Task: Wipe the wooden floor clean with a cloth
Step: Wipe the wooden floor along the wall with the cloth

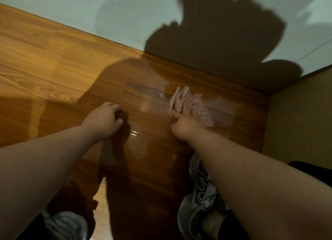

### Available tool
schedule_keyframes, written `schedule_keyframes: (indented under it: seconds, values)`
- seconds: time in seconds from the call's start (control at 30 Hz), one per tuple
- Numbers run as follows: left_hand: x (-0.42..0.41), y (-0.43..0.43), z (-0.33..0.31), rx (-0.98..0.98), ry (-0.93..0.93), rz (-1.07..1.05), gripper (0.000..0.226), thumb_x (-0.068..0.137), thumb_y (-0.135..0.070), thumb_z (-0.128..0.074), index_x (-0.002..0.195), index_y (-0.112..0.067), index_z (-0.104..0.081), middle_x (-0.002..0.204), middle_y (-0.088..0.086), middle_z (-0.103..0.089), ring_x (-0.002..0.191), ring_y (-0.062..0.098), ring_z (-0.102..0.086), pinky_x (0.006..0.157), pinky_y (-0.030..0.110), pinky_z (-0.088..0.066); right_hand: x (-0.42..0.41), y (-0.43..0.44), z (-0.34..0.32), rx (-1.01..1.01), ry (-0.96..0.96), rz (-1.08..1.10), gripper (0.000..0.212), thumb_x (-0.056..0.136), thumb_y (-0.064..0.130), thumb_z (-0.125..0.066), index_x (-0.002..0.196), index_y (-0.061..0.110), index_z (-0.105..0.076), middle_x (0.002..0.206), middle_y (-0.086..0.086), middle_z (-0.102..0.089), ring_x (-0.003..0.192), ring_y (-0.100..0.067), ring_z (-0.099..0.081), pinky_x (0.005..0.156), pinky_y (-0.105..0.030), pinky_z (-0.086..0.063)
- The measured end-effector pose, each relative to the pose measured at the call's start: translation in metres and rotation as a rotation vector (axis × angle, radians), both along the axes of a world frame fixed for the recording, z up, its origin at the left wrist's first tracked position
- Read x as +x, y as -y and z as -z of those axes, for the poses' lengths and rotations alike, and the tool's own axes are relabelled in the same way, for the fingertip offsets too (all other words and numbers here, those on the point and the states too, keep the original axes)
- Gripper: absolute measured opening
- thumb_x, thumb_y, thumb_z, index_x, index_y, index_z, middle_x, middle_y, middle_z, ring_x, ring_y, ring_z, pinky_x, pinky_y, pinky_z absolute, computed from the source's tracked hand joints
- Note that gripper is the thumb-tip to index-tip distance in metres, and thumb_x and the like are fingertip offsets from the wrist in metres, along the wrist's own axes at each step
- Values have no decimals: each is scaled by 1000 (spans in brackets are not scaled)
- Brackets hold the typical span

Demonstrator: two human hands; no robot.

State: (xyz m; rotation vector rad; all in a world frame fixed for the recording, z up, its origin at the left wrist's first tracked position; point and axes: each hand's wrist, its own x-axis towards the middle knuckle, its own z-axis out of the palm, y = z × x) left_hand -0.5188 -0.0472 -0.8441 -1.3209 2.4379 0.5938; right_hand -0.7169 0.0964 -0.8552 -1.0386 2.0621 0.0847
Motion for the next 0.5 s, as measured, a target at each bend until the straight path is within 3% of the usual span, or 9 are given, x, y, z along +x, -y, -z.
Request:
schedule_keyframes:
  seconds: [0.1,0.17,0.23,0.27,0.33,0.43,0.5]
  values:
    - [25,11,6,12,31,-52,47,89,-25,-59,133,-14,-51,142,5,-43,123,30,-48,99,39,-41,70,11,11,-63,153,-412,64,93,26,-46,147,50,-21,160,8,16,145,-32,21,113,-64,3]
    - [41,18,9,4,26,-82,42,87,-23,-58,128,-14,-54,139,6,-45,121,31,-48,98,40,-41,91,19,17,-60,172,-736,61,93,28,-46,146,48,-25,160,11,16,145,-25,20,113,-63,5]
    - [58,27,10,-10,16,-137,39,86,-22,-58,125,-15,-56,136,7,-47,119,31,-49,97,40,-41,79,31,25,-100,140,-750,59,94,32,-45,148,45,-25,160,12,13,146,-21,18,113,-56,11]
    - [66,33,10,-5,19,-178,40,87,-23,-57,126,-15,-55,136,7,-46,120,31,-48,97,40,-41,67,36,28,-131,90,-646,61,94,35,-44,150,43,-22,161,12,12,146,-20,17,113,-52,13]
    - [83,41,11,11,11,-266,41,89,-24,-55,129,-16,-53,137,7,-45,120,31,-47,97,41,-42,33,43,31,-185,-77,-223,61,96,36,-42,152,39,-17,162,7,8,148,-24,11,116,-50,9]
    - [102,43,13,25,-59,-399,33,90,-24,-54,123,-20,-57,132,5,-47,114,30,-51,94,39,-44,-9,52,22,-150,-134,461,58,98,27,-41,152,25,-19,161,-10,-8,146,-32,-9,117,-44,-11]
    - [111,39,14,33,-87,-446,31,90,-22,-54,121,-21,-58,131,4,-47,113,29,-52,93,37,-44,-1,63,20,-145,-124,586,56,97,20,-43,150,14,-26,156,-17,-21,141,-33,-21,109,-33,-16]
